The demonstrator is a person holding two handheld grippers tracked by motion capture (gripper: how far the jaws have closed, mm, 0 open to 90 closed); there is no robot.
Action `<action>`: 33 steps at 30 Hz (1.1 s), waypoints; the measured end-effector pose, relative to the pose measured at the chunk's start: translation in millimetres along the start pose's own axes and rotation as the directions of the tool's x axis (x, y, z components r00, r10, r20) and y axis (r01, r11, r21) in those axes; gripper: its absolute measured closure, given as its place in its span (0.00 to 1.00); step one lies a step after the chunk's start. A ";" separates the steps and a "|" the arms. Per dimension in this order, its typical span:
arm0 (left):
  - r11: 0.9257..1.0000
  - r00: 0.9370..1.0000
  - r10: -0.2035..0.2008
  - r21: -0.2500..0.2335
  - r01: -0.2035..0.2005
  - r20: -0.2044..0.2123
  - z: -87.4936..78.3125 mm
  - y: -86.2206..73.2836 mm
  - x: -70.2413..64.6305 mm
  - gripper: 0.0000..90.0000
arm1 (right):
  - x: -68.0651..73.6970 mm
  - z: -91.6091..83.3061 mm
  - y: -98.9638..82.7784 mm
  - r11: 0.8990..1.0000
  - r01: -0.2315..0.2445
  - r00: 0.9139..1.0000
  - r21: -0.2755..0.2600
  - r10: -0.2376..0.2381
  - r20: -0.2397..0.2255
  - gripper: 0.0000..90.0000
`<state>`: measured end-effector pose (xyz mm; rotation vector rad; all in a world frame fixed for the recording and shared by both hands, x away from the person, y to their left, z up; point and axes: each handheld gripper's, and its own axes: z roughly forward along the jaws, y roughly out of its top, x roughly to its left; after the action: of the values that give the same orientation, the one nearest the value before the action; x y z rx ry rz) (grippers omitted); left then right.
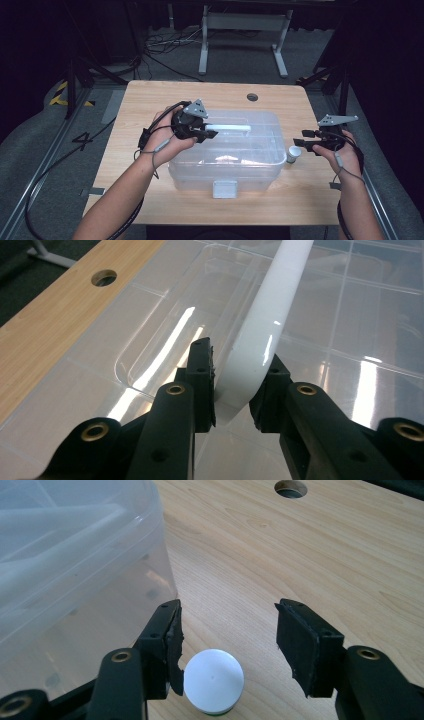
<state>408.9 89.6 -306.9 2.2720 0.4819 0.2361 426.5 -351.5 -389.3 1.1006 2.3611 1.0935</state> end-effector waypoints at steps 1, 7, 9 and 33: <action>1.000 1.000 0.005 -0.001 -0.005 -0.006 0.1 0.2 -0.2 0.84 | 0.0 -0.1 -0.3 1.000 0.004 1.000 -0.004 -0.005 -0.002 0.50; 1.000 1.000 0.008 0.013 -0.008 -0.012 -0.3 2.2 0.4 0.85 | -0.7 -2.7 -2.2 1.000 -0.003 1.000 -0.021 0.003 -0.016 0.52; 1.000 1.000 -0.001 0.009 0.001 -0.011 0.1 2.6 0.8 0.85 | -1.3 -4.2 -3.3 1.000 -0.012 1.000 -0.028 0.012 -0.021 0.54; 0.994 0.996 -0.087 0.071 0.084 0.036 -5.9 25.8 23.4 0.84 | 5.8 -18.8 -5.2 1.000 0.006 0.995 -0.023 -0.009 -0.102 0.95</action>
<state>435.2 87.2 -283.5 2.3129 0.5735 0.1336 409.6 -358.9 -380.6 1.0506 2.4222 1.1977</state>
